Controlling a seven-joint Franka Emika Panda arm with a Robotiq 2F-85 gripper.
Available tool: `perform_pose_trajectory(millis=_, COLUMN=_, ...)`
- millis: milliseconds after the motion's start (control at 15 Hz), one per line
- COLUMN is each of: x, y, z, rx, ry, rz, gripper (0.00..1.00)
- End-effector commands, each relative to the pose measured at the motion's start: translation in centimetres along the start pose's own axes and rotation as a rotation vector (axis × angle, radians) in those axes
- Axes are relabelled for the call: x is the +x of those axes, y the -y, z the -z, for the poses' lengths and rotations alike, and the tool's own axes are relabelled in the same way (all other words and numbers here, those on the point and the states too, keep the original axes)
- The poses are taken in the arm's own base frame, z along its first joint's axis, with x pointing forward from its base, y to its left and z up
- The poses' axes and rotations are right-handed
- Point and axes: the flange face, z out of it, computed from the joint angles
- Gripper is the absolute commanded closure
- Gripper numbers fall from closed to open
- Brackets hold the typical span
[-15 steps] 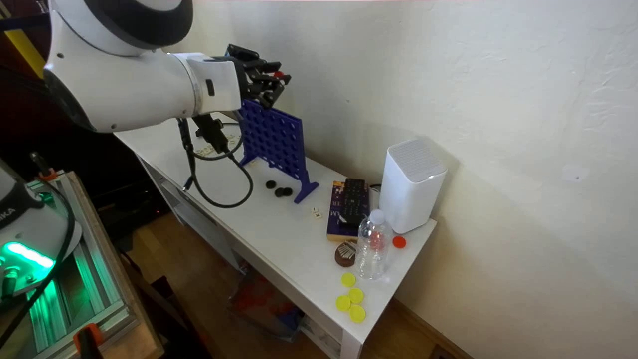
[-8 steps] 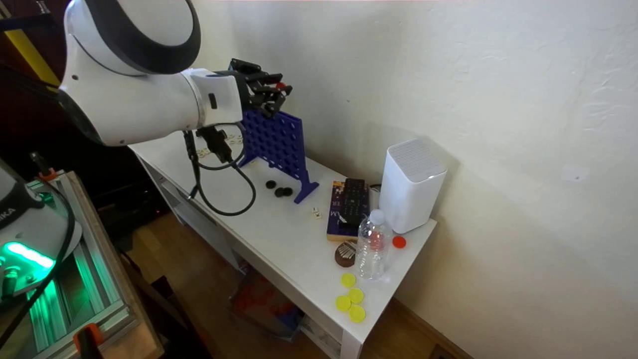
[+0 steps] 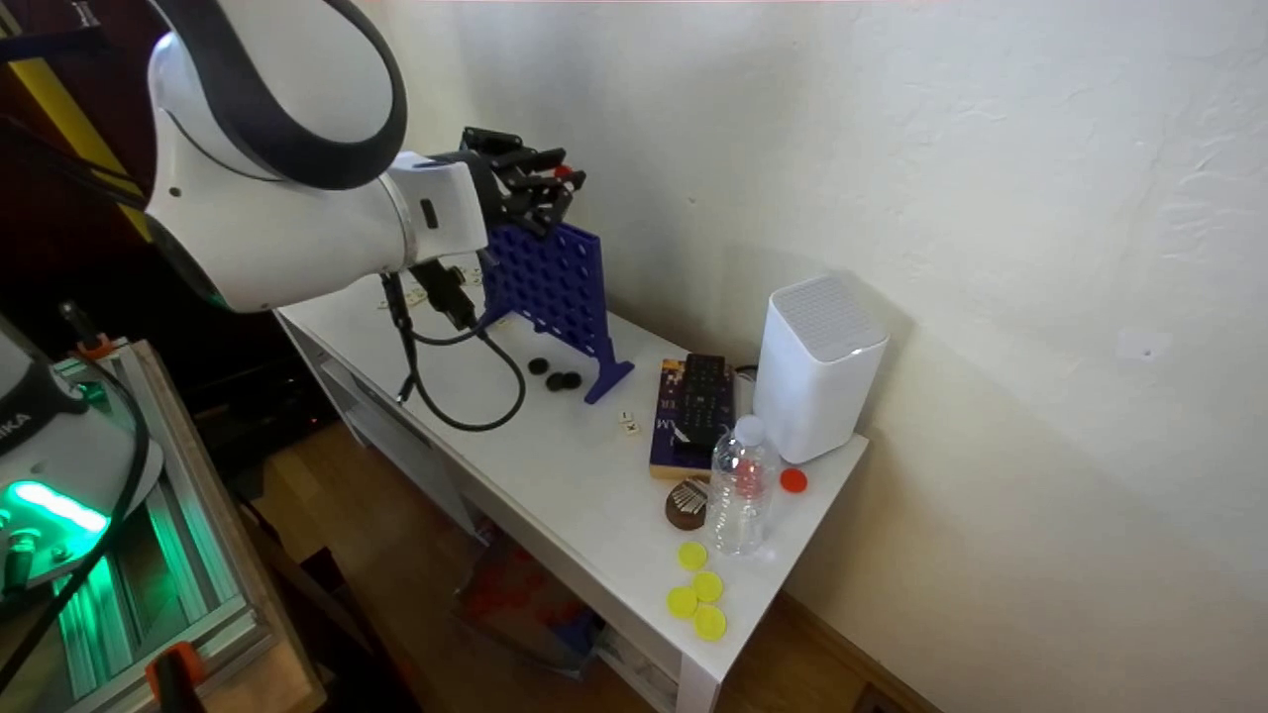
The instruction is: Pick up the red token closest to the purple object and place it in the purple on the far right
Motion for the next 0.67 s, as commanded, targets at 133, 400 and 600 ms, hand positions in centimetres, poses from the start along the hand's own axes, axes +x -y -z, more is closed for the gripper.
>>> perform_pose_trajectory(millis=133, x=-1.3, y=-0.4, z=-0.5, rx=0.007, ry=-0.038, rz=0.047, gripper=0.92)
perform_pose_trajectory(millis=400, x=-2.5, y=-0.6, z=-0.5, rx=-0.023, ry=-0.02, rz=0.064, gripper=0.92)
perform_pose_trajectory(millis=600, x=-2.6, y=-1.0, z=-0.3, rx=-0.034, ry=-0.016, rz=0.07, gripper=0.92)
